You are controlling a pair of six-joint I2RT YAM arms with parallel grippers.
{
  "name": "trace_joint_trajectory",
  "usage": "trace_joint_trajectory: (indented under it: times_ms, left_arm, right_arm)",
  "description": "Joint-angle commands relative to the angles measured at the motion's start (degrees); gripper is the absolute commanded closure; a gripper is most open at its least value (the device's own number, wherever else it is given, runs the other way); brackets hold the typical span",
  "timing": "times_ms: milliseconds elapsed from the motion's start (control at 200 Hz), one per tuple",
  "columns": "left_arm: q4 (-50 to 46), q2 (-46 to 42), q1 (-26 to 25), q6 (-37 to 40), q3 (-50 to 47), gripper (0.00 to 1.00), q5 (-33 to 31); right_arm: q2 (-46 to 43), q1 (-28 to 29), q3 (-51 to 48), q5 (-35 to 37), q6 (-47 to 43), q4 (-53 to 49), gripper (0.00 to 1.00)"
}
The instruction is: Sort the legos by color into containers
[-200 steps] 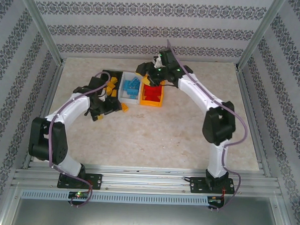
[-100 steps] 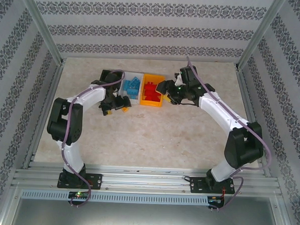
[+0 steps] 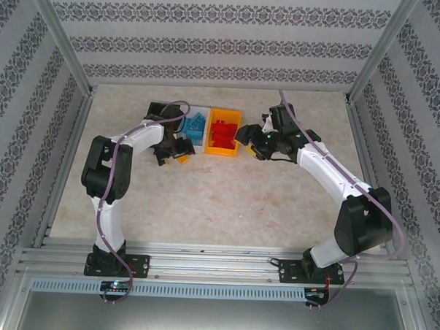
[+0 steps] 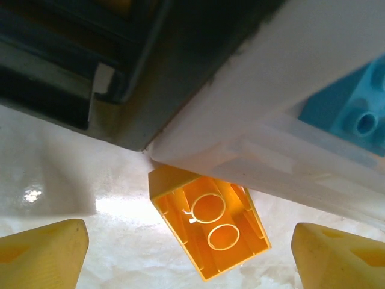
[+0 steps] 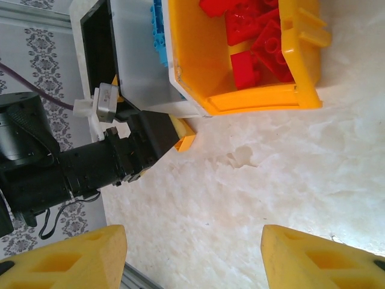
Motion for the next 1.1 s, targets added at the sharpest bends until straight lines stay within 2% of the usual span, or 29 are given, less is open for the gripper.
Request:
trace_joint_trajectory:
  times_ms: [0, 225, 864, 1094]
  left_arm:
    - [-3.13, 2.26, -0.39, -0.14, 2.95, 0.13, -2.05]
    - [-5.85, 5.12, -0.74, 1.72, 6.28, 0.15, -3.56]
    - [-3.99, -0.48, -0.66, 2.84, -1.9, 0.57, -4.28]
    - [-3.38, -4.77, -0.61, 3.58, -6.76, 0.66, -4.33]
  right_arm:
    - [-2.31, -0.53, -1.14, 0.26, -0.22, 0.25, 0.38]
    - [-2.43, -0.58, -2.56, -0.53, 0.94, 1.58, 0.38]
    - [-0.16, -0.06, -1.43, -1.79, 1.82, 3.16, 0.39]
    - [1.14, 0.31, -0.55, -1.85, 2.13, 3.2, 0.39]
